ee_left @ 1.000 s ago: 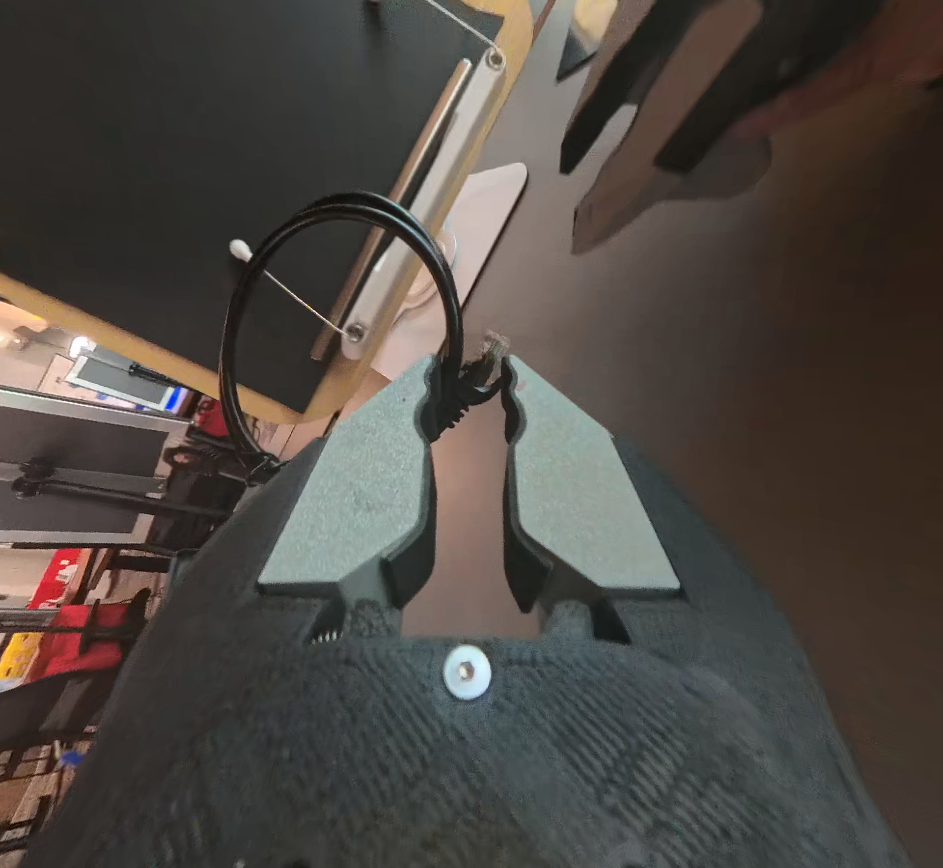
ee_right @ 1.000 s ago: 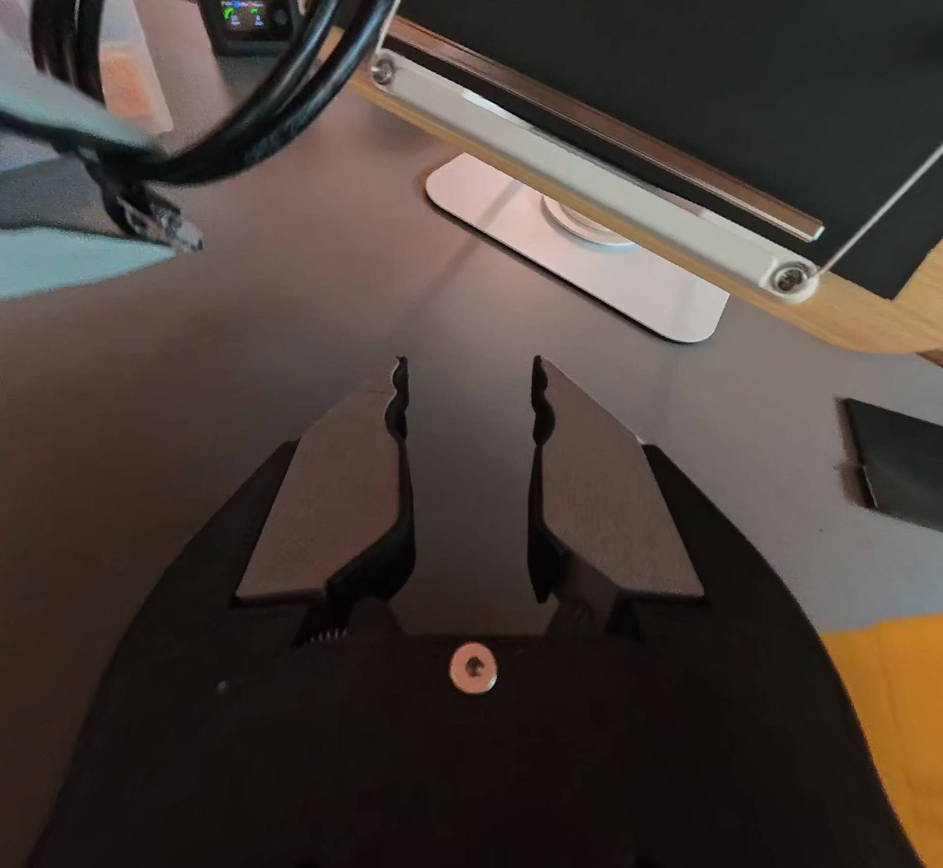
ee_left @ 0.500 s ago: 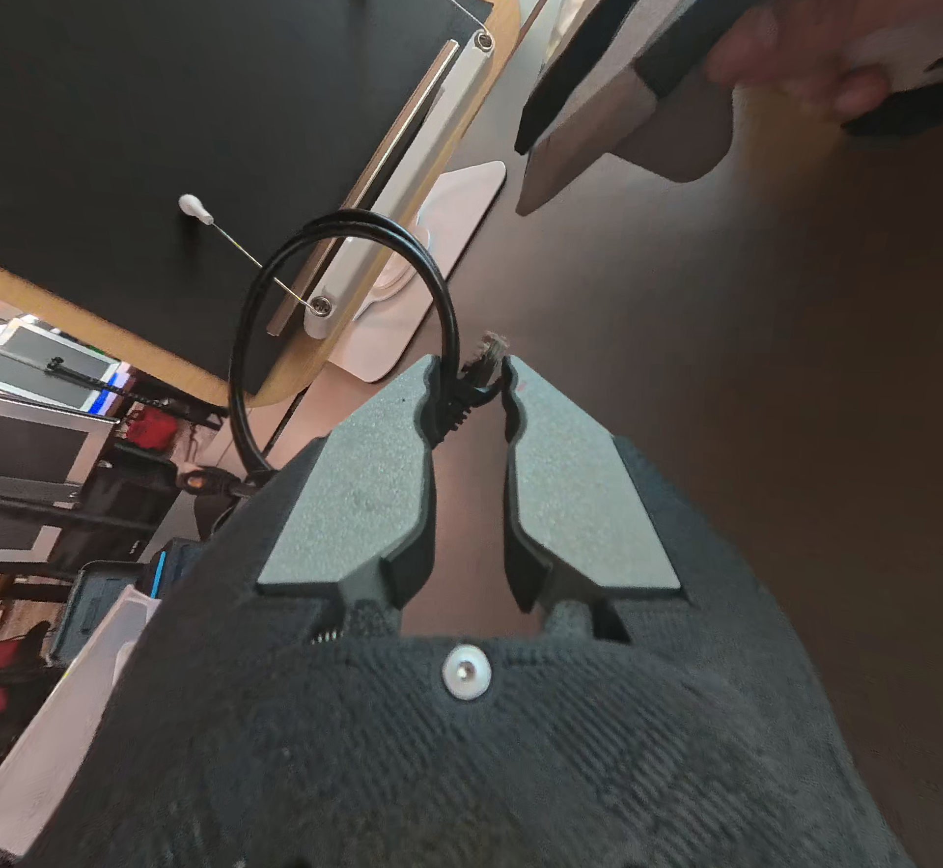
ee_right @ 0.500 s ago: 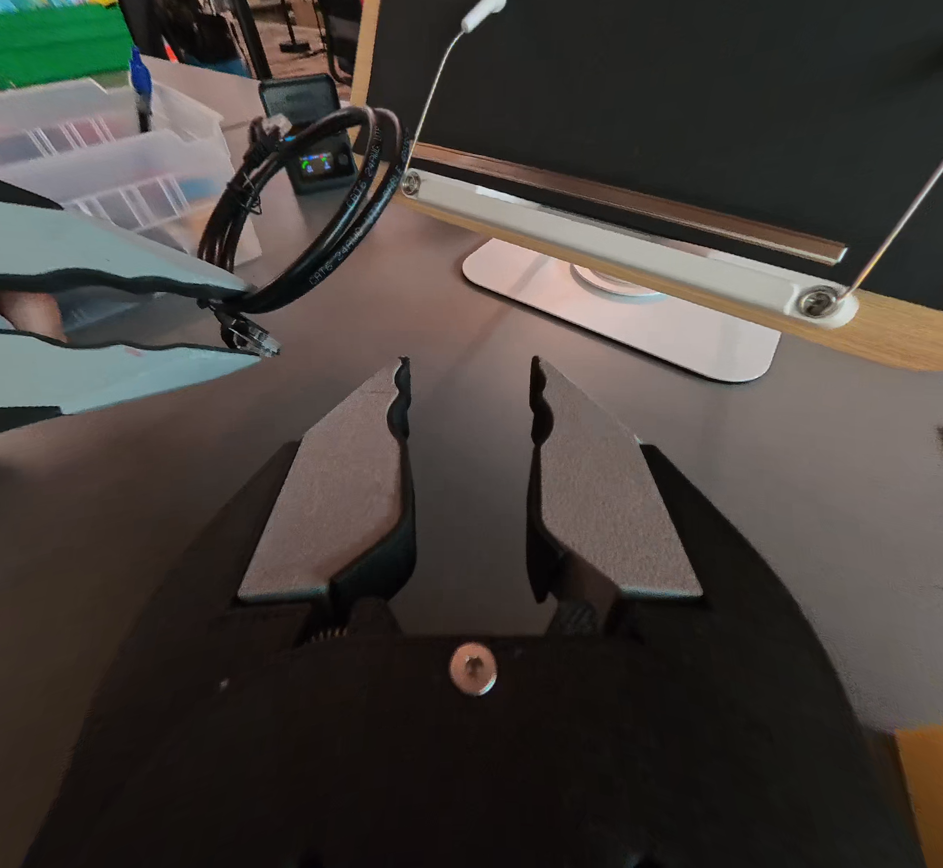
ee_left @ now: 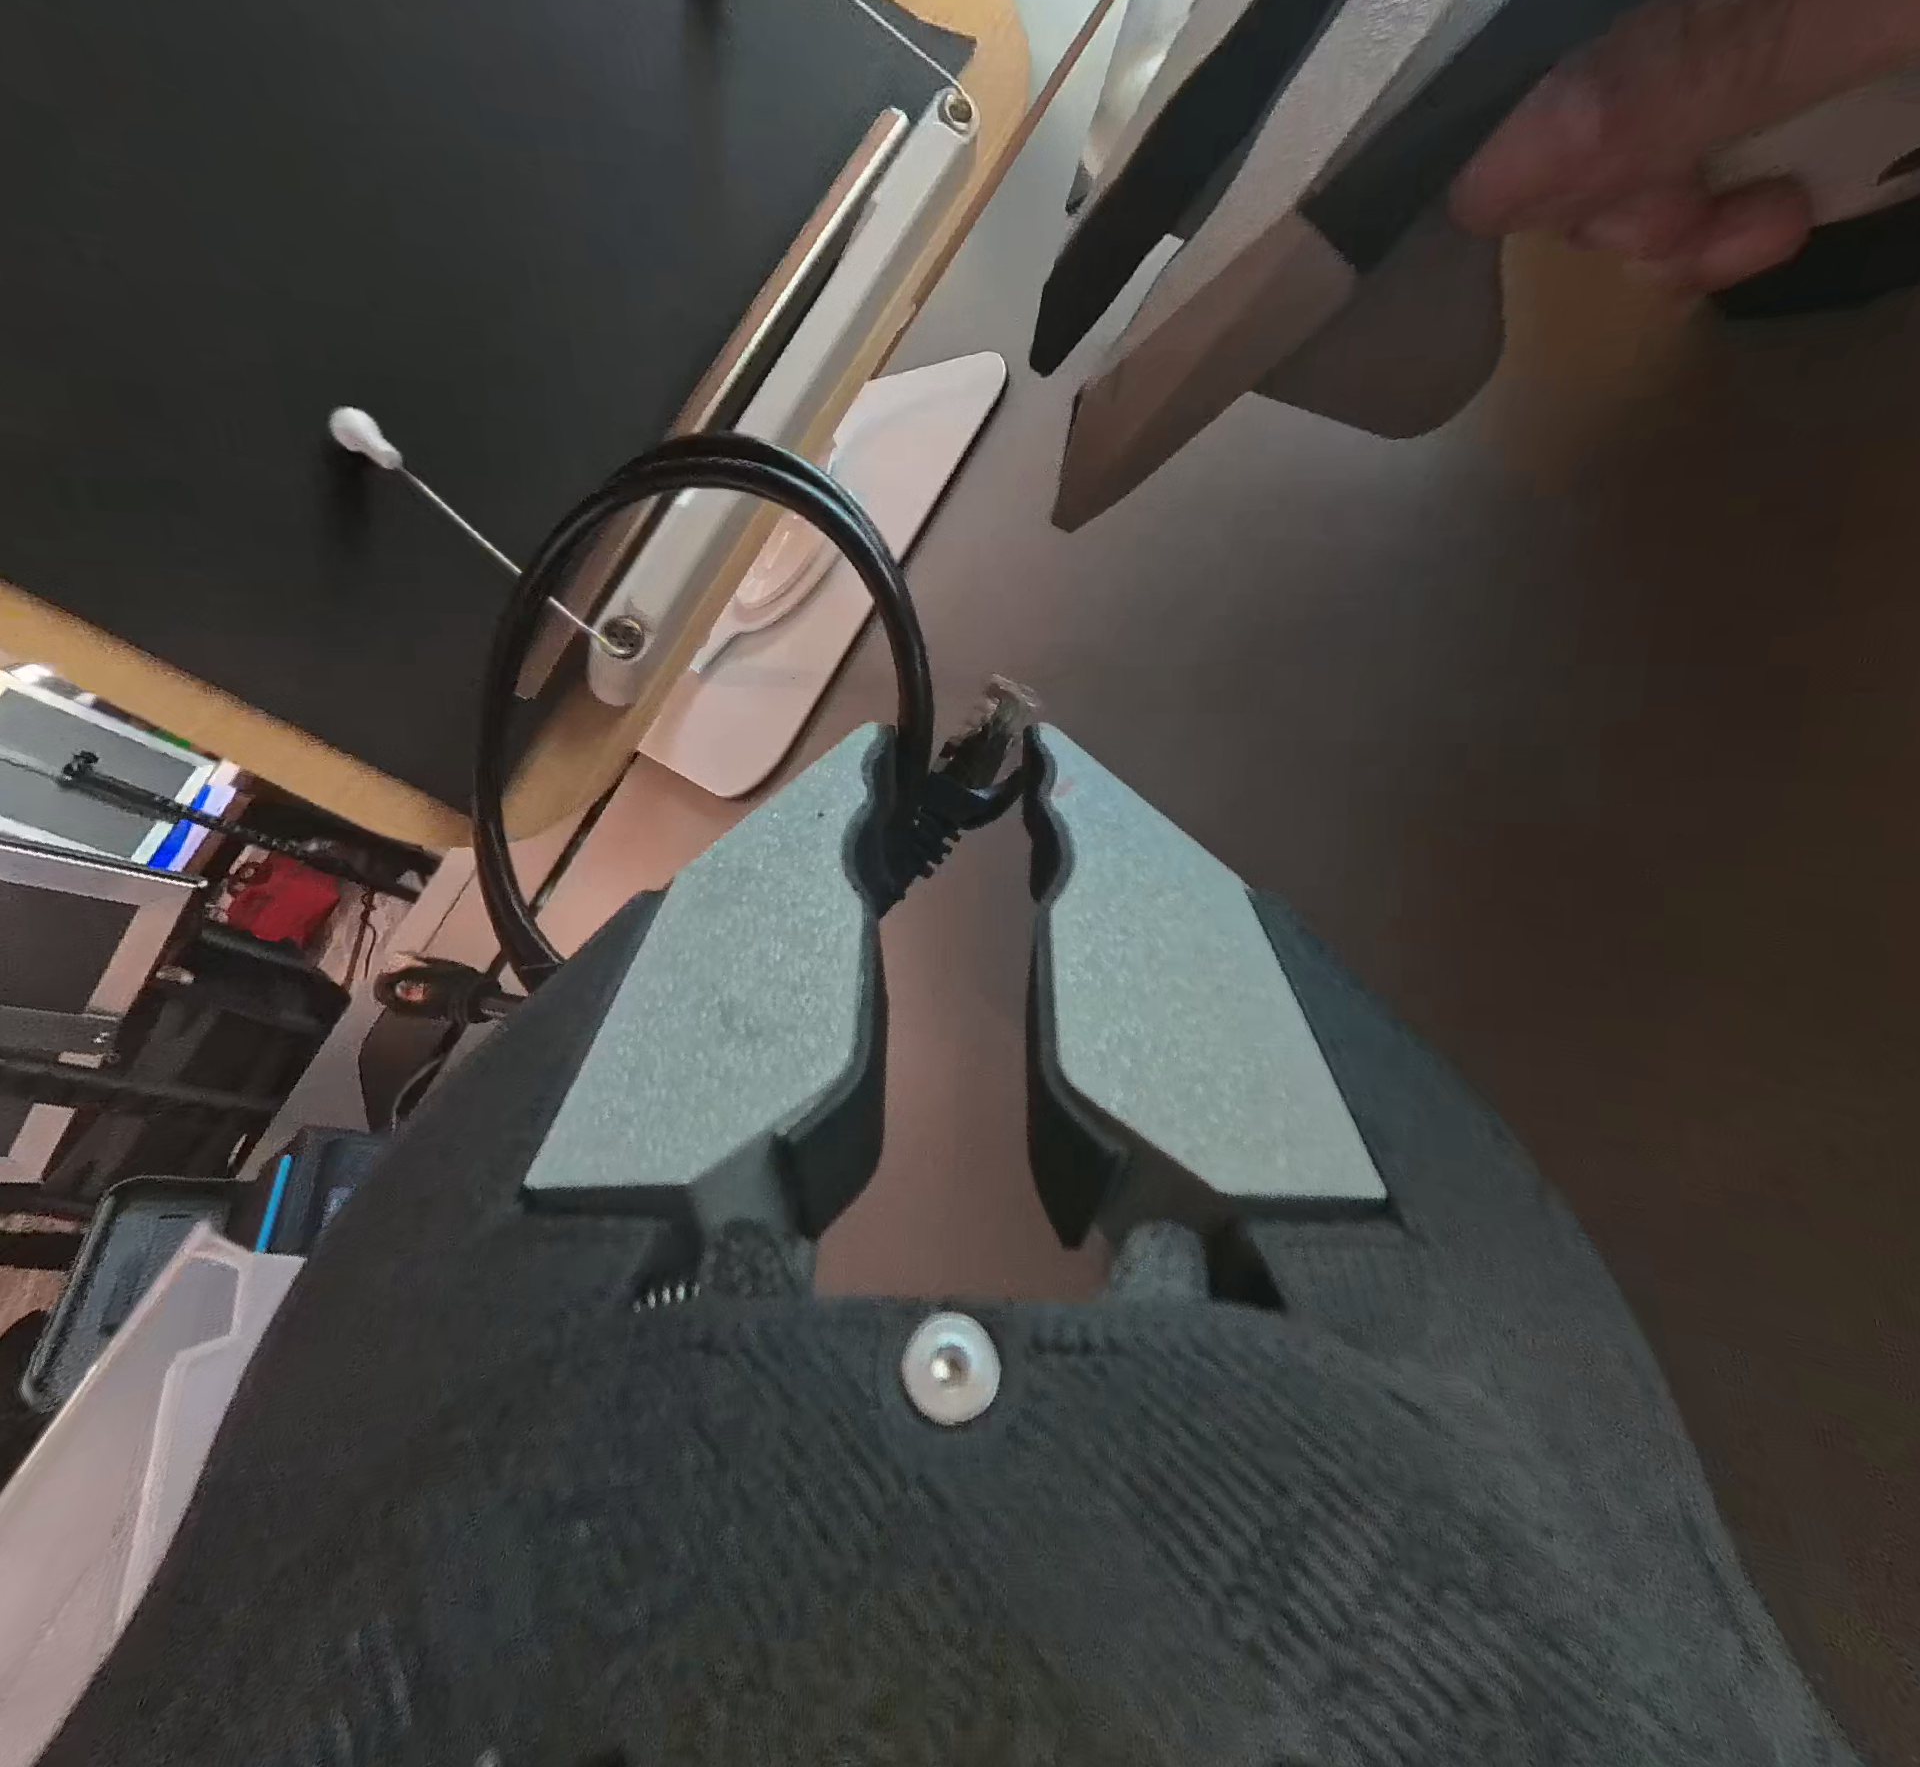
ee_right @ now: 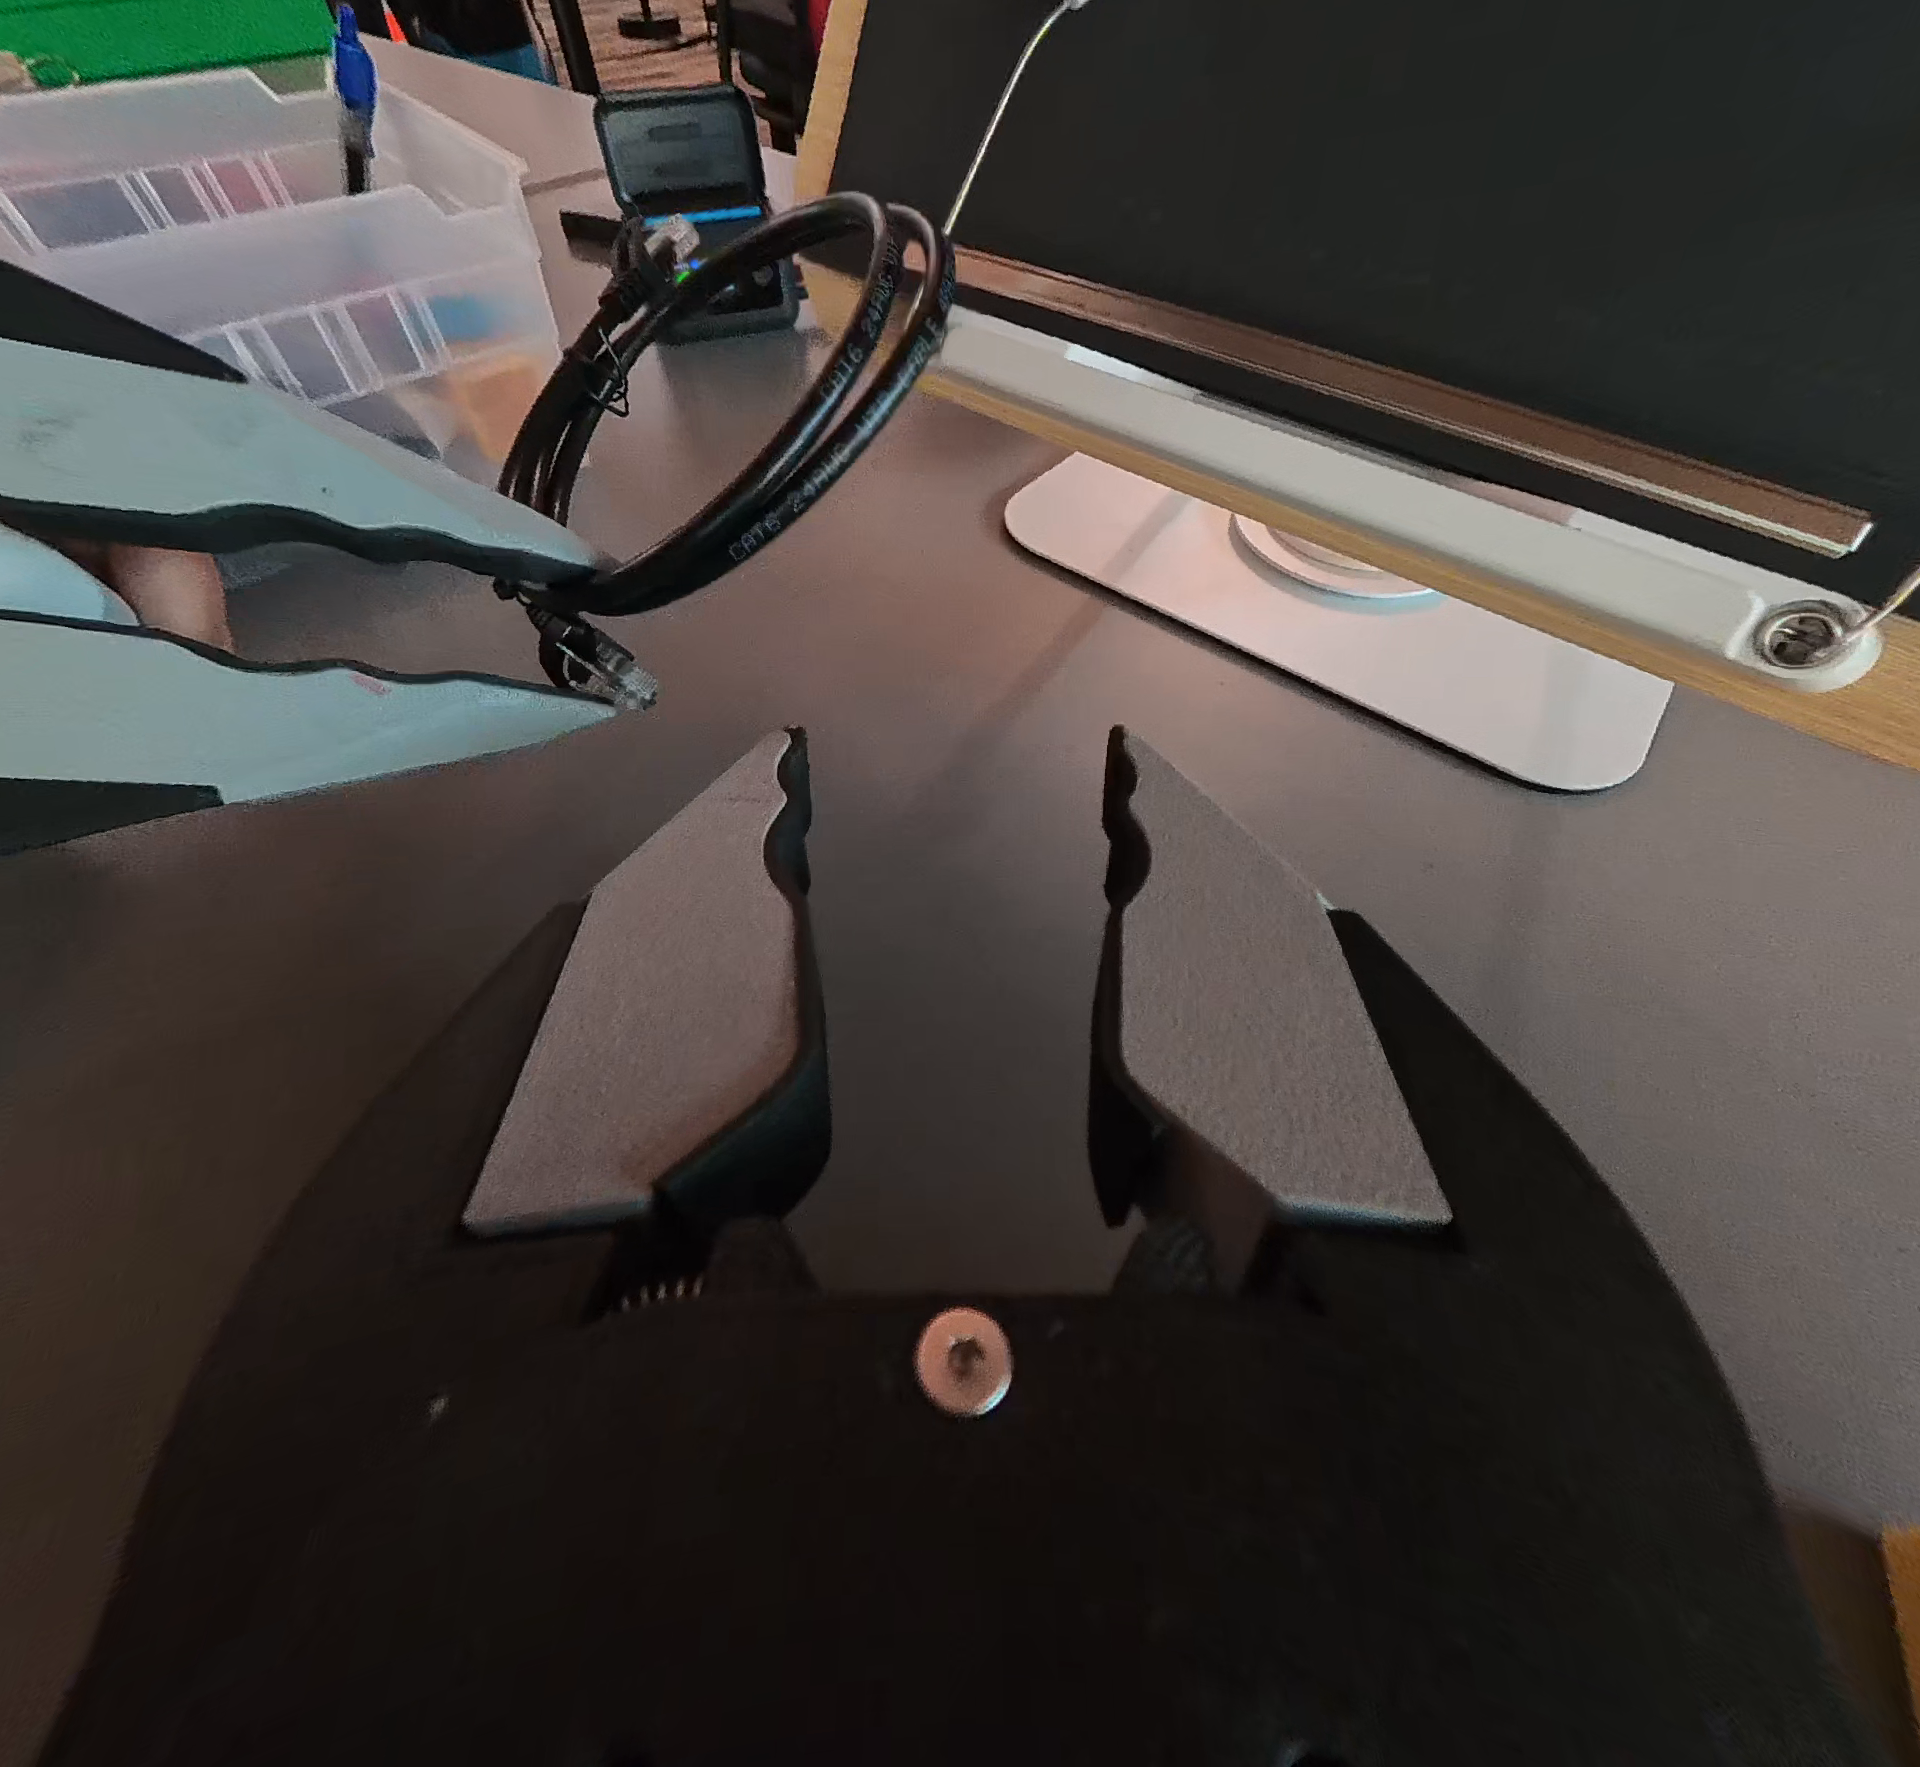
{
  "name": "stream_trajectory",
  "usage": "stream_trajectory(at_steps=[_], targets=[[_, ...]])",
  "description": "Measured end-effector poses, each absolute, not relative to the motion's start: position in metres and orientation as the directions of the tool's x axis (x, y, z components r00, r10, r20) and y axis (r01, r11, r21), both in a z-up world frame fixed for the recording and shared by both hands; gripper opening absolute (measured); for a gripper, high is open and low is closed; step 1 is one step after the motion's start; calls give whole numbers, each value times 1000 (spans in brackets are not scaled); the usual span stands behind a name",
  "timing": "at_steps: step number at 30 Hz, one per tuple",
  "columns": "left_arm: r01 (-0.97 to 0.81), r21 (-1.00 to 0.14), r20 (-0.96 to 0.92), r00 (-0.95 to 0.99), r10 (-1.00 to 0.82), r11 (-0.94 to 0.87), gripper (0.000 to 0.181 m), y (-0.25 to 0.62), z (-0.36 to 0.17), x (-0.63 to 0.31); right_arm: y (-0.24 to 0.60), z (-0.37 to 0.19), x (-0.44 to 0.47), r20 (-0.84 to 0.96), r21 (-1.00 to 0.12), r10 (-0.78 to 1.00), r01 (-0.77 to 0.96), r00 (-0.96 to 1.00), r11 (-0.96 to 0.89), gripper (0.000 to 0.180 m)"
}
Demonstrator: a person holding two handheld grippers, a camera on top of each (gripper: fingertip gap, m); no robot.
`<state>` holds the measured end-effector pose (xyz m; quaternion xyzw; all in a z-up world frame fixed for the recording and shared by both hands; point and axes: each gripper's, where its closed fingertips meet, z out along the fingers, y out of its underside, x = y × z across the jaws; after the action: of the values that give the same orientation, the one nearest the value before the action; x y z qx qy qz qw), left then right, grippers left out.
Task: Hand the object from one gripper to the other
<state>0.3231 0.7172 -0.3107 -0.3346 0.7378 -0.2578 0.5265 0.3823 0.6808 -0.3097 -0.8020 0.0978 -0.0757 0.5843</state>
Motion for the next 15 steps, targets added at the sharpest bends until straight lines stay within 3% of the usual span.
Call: stream_trajectory(at_steps=[1, 9, 15], targets=[[-209, -741, -601, -218, -769, 639, 19, 717, -308, 322, 680, -308, 382, 0, -955, -243, -73, 970, -289, 54], [-207, -751, -581, -243, -777, 627, 21, 709, -312, 323, 678, -314, 392, 30, -943, -288, -68, 957, -326, 53], [-185, -732, -614, -237, -753, 655, 21, 705, -309, 323, 684, -306, 375, -11, -956, -214, -73, 977, -286, 64]])
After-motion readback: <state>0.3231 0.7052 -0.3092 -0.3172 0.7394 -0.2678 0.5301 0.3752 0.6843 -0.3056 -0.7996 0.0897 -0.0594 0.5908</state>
